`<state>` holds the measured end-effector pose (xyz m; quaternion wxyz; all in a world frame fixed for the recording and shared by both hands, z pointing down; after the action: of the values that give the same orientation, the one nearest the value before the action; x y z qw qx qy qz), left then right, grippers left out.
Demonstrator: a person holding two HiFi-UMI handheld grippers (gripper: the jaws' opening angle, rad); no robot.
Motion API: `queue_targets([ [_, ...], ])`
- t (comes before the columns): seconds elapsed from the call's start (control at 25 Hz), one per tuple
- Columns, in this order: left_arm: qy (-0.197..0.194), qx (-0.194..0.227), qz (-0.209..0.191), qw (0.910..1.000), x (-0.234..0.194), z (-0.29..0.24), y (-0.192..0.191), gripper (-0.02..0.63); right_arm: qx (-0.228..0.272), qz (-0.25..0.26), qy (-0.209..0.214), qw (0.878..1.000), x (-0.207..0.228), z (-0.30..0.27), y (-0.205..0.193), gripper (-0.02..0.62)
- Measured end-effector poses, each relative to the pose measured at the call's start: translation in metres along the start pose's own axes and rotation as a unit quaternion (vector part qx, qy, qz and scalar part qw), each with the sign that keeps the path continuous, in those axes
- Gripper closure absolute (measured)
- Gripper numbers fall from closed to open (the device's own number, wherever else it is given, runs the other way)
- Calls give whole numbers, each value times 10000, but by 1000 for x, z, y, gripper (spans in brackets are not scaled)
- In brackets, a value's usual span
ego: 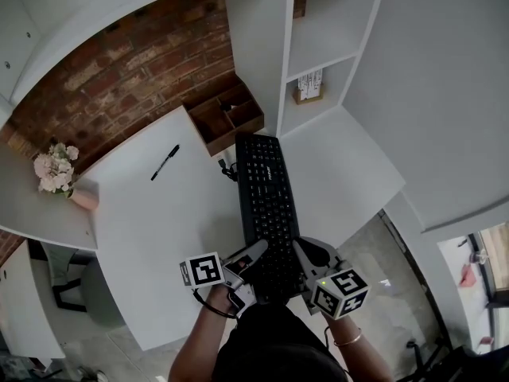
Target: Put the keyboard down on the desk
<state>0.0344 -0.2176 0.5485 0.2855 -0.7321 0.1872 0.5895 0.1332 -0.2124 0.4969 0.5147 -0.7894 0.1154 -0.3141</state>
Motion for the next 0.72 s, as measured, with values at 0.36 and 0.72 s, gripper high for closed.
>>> queue_targets([
  [0.36, -39, -204, 121, 9997, -10, -4, 1, 503, -148, -53, -101, 9998, 5, -9, -8, 591],
  [0.72, 90, -232, 226, 9994, -25, -1, 8, 509, -319, -116, -58, 9994, 5, -17, -19, 591],
])
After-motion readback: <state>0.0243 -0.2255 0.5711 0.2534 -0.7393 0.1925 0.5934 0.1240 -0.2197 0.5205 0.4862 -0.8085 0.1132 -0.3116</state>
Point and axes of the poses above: the fingertips, and each gripper's own axes: z backward along the fingers, x to its right, y out of its top, the point moved 2 cm from there along z, backward along the fingers, and after that the axes turned 6 degrees about x, right-handed, at the moved point
